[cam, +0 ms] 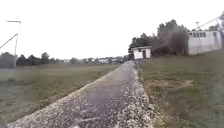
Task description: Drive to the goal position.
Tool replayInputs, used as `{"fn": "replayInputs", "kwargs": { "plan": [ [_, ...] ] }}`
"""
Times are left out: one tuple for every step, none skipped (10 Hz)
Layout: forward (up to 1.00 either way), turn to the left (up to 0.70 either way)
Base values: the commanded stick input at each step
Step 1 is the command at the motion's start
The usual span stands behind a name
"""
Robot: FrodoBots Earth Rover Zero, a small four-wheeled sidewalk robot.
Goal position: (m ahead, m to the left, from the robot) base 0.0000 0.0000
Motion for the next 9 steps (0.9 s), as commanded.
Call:
{"fn": "replayInputs", "kwargs": {
  "plan": [
    [0.11, 0.00],
    [0.11, 0.00],
    [0.11, 0.00],
    [0.11, 0.00],
    [0.11, 0.00],
    [0.11, 0.00],
    [0.11, 0.00],
    [0.11, 0.00],
    [0.11, 0.00]
  ]
}}
